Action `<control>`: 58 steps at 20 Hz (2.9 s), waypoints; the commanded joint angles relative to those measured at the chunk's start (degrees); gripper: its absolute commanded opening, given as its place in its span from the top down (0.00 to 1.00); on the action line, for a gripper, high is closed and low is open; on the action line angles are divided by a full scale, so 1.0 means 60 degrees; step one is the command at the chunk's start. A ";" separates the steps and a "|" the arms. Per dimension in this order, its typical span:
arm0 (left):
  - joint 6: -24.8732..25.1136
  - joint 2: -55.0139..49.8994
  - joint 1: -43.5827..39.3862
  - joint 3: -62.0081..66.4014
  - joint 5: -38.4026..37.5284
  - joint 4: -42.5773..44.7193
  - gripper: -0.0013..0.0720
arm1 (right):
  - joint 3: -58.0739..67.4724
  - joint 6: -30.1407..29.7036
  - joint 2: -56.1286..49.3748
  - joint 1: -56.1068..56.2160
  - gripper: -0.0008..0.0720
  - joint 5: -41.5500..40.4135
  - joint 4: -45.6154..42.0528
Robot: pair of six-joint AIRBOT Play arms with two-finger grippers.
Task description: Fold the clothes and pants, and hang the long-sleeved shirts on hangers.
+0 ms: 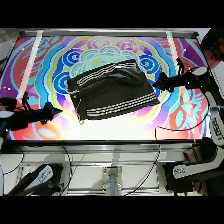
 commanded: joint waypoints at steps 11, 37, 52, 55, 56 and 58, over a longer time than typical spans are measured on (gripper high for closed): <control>-0.2932 0.3169 -0.4681 -0.2441 0.2932 -0.0641 0.35 | -0.6692 0.1290 0.5249 0.0011 0.57 -0.3581 0.0255; -0.4914 -0.0273 -0.8309 -0.2412 1.0269 -0.3034 0.57 | -0.6681 0.1789 0.5246 0.0011 0.26 -0.3191 0.0299; -0.4921 -0.0273 -0.8309 -0.2408 1.1992 -0.3042 0.79 | -0.6681 0.1792 0.5242 0.0011 0.11 -0.2670 0.0798; -0.4918 -0.0273 -0.8306 -0.2408 1.2120 -0.3038 0.86 | -0.6681 0.2313 0.5187 0.0011 0.11 -0.2867 0.0962; -0.4918 -0.0273 -0.8309 -0.2408 1.2120 -0.3038 0.86 | -0.6681 0.2466 0.5104 0.0011 0.11 -0.2987 0.0976; -0.4918 -0.0273 -0.8309 -0.2412 1.2178 -0.3038 0.78 | -0.6681 0.2466 0.4925 0.0015 0.11 -0.3002 0.0980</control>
